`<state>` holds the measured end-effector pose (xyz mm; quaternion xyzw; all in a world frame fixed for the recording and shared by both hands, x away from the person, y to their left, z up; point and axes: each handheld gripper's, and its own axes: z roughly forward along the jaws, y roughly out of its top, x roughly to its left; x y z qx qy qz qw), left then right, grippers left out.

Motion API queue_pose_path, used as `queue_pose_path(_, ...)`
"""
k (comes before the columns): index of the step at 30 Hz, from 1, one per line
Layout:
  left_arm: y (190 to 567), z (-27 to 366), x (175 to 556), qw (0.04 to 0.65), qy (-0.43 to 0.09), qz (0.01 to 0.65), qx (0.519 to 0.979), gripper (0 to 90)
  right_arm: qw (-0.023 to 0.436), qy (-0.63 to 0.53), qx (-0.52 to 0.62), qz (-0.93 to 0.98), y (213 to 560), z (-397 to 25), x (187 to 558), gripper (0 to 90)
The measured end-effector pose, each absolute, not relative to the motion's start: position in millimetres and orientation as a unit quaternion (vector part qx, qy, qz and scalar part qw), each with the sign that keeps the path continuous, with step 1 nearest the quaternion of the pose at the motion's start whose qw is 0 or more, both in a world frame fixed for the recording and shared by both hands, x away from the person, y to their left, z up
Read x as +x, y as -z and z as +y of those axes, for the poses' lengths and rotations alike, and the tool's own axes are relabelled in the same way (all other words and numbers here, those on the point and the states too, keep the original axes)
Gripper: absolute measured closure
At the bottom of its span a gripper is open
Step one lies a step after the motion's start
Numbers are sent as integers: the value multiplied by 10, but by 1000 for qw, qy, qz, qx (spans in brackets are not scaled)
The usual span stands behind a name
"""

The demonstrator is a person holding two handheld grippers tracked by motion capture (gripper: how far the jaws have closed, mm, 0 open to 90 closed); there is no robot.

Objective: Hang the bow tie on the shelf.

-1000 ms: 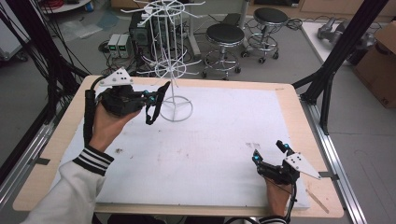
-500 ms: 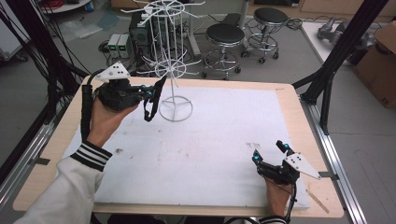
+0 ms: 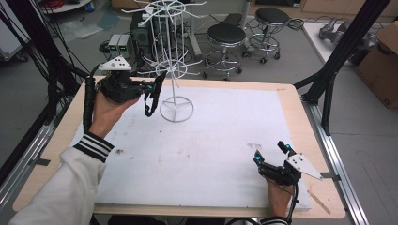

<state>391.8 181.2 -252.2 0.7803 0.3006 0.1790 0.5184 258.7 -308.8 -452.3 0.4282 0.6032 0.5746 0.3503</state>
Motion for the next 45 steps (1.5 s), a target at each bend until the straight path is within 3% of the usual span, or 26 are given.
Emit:
queue_pose_path(20,2523,1805,3973,510,-185,303,784,890,351,-573,428,604,4523,-3086,2593,35)
queue_pose_path(45,2297,1468,3639,522,-177,248,796,890,353,-573,427,604,4524,-3083,2592,35)
